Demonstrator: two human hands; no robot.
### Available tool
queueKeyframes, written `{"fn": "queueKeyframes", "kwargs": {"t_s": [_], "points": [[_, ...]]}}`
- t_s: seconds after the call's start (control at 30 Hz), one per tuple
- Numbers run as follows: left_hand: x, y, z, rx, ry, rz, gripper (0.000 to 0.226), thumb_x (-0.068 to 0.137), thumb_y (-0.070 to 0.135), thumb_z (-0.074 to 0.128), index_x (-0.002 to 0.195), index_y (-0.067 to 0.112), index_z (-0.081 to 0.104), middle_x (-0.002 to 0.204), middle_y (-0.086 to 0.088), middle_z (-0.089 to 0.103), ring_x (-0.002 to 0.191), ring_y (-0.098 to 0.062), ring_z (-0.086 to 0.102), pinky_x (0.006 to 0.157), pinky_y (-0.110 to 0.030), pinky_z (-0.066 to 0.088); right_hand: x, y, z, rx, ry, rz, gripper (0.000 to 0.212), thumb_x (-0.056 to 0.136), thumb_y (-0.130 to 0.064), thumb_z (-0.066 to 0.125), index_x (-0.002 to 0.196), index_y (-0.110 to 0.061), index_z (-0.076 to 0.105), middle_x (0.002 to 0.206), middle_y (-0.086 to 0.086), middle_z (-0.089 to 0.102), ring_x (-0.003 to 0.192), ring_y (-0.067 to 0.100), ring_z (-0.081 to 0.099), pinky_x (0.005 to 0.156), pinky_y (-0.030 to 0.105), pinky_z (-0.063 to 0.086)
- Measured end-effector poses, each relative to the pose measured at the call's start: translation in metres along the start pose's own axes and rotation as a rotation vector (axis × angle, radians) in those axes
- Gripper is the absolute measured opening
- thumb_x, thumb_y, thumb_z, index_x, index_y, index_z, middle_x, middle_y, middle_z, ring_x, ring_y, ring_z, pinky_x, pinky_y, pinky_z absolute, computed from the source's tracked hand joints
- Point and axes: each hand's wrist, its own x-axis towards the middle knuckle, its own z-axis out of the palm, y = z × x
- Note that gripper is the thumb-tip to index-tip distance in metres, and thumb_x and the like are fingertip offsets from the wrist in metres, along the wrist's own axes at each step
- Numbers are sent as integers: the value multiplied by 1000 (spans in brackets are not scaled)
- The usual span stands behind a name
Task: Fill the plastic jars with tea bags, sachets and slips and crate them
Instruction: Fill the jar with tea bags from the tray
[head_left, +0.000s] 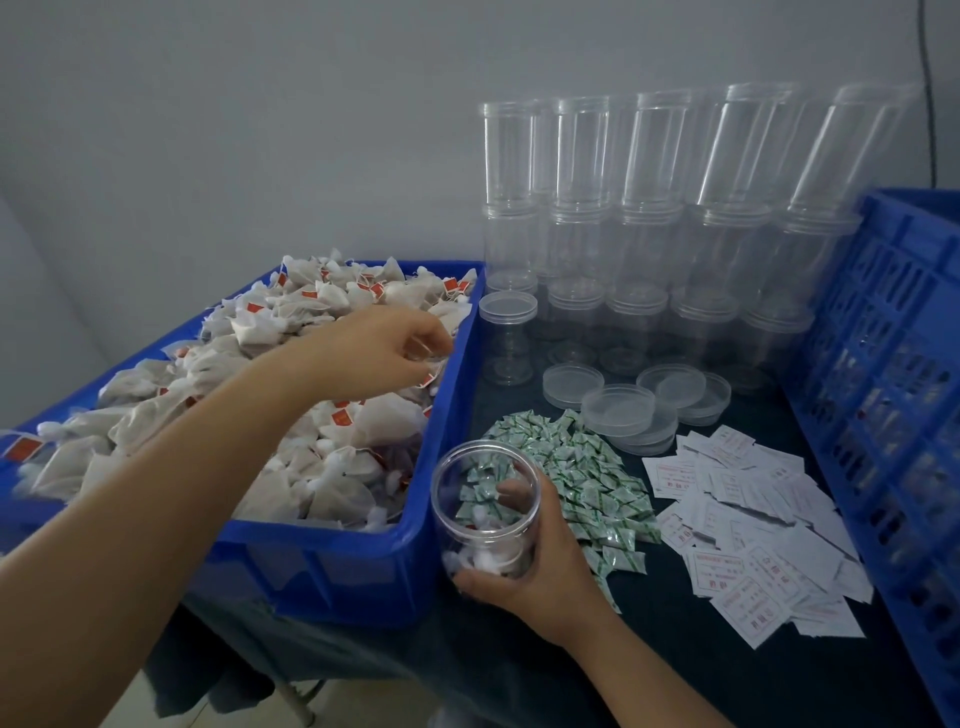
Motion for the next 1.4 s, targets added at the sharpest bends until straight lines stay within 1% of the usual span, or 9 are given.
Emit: {"fn": "queueKeyframes", "kwargs": {"t_s": [0.13, 0.23, 0.3, 0.37, 0.53, 0.7, 1.0, 1.13, 1.4], "points": [[0, -25, 18, 130, -34, -66, 59, 85, 24, 66, 139, 24, 42, 140, 4, 45, 125, -12, 44, 92, -25, 38, 0, 0, 0, -11, 1, 9, 99, 57, -52, 94, 134, -63, 32, 127, -33, 48, 123, 1, 55, 96, 24, 52], [0, -39, 32, 190, -100, -115, 74, 82, 38, 68, 145, 27, 30, 149, 4, 35, 133, -16, 36, 103, -33, 35, 0, 0, 0, -1, 0, 14, 100, 56, -54, 94, 135, -63, 32, 126, -34, 49, 122, 0, 57, 94, 22, 53], [1, -45, 40, 239, -146, -140, 72, 86, 35, 64, 146, 28, 27, 149, 2, 34, 133, -18, 36, 106, -35, 35, 0, 0, 1, -2, 0, 13, 101, 57, -53, 94, 135, -62, 32, 127, -34, 48, 123, 1, 56, 95, 23, 53], [2, -47, 47, 273, -166, -152, 62, 90, 33, 59, 145, 29, 29, 146, 0, 38, 129, -19, 41, 105, -36, 38, 0, 0, 1, 9, -5, 15, 101, 57, -51, 95, 135, -62, 32, 128, -34, 49, 123, 2, 57, 95, 25, 53], [7, -40, 61, 437, -215, -89, 47, 85, 29, 63, 129, 21, 48, 125, -1, 56, 108, -20, 55, 90, -36, 47, 0, -2, 1, 20, -7, 22, 98, 58, -47, 95, 132, -65, 33, 125, -35, 48, 120, -5, 57, 88, 12, 50], [15, -40, 72, 565, -150, -99, 19, 92, 17, 50, 109, 22, 57, 109, 0, 62, 98, -20, 59, 79, -33, 50, 0, -1, 1, 13, -9, 13, 99, 58, -45, 95, 133, -64, 33, 125, -34, 49, 121, 1, 58, 94, 23, 53], [15, -44, 56, 436, -26, -150, 18, 86, 21, 57, 103, 23, 62, 95, 4, 62, 83, -15, 54, 73, -33, 50, 0, -3, -1, -7, -14, 19, 99, 59, -44, 94, 130, -69, 30, 123, -38, 48, 120, -7, 54, 90, 13, 49], [10, -48, 41, 423, 26, -168, 32, 83, 29, 69, 113, 23, 59, 109, 3, 62, 93, -15, 55, 80, -30, 46, -1, -4, -2, -19, -22, 24, 100, 58, -47, 94, 130, -70, 29, 124, -40, 46, 122, -9, 51, 92, 12, 49], [-1, -41, 14, 368, 104, -143, 29, 85, 33, 67, 111, 19, 62, 97, 3, 62, 87, -14, 52, 72, -28, 39, 0, -4, -2, -36, -16, 39, 101, 57, -50, 94, 132, -68, 29, 126, -38, 47, 123, -5, 53, 99, 26, 51]]}}
